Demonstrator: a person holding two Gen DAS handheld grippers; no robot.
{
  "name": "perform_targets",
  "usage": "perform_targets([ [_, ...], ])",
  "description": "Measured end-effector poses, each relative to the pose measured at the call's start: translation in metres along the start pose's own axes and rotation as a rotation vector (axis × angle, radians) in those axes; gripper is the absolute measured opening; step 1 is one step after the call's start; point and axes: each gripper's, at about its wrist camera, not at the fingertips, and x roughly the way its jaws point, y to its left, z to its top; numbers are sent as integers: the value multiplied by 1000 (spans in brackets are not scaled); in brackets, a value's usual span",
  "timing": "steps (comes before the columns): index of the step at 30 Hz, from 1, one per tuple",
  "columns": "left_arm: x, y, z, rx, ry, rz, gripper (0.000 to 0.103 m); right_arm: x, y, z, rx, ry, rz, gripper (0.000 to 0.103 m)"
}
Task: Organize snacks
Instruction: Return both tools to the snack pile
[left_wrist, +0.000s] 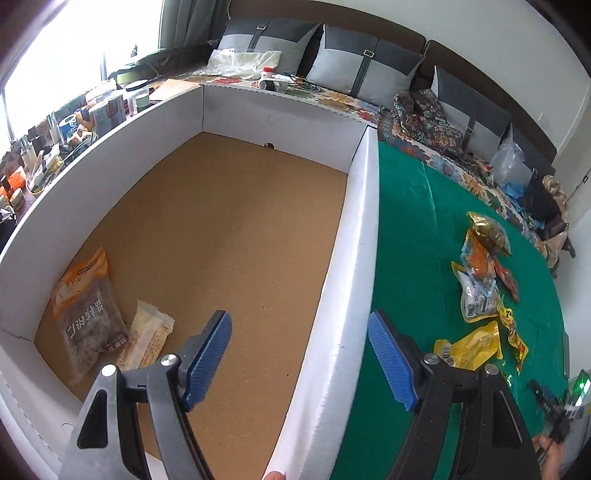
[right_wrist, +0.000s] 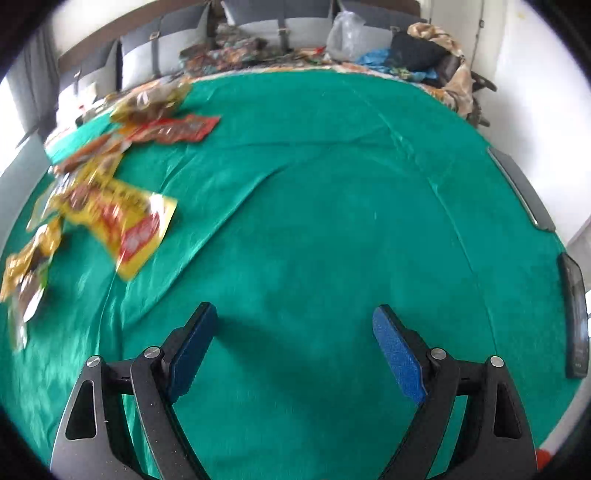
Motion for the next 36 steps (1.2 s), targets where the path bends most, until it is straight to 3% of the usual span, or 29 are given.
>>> perform_targets([
  [6, 13, -7, -4, 17, 54, 73, 83, 10, 2, 18, 9, -39, 11, 98],
  [8, 17, -18, -7, 71, 66, 104, 83, 5, 2, 16, 7, -37, 10, 99],
  [10, 13, -29, -10, 140, 27, 118, 83, 5, 3, 15, 6, -37, 9, 99],
  [14, -11, -40, -13, 179, -86, 151, 83, 6, 3, 16, 7, -37, 8, 99],
  [18, -71, -65, -12, 196, -342, 201, 83, 7, 2, 16, 6, -37, 8, 100],
  [20, -94, -85, -17, 232, -425, 178, 87, 7, 2, 16, 5, -37, 7, 100],
  [21, -107, -100, -23, 266, -462, 132, 93, 7, 2, 16, 6, -37, 8, 100],
  [23, -116, -120, -32, 306, -477, 66, 103, 7, 2, 16, 6, -37, 8, 100],
  [25, -114, -140, -49, 348, -444, 1, 103, 7, 2, 15, 6, -37, 8, 100],
  [29, -67, -152, -86, 340, -254, -74, 103, 7, 2, 16, 6, -37, 8, 100],
  [33, -7, -142, -125, 307, -95, -52, 103, 7, 2, 15, 5, -37, 8, 100],
  [36, 21, -145, -142, 349, -32, -15, 103, 7, 2, 16, 5, -37, 8, 100],
])
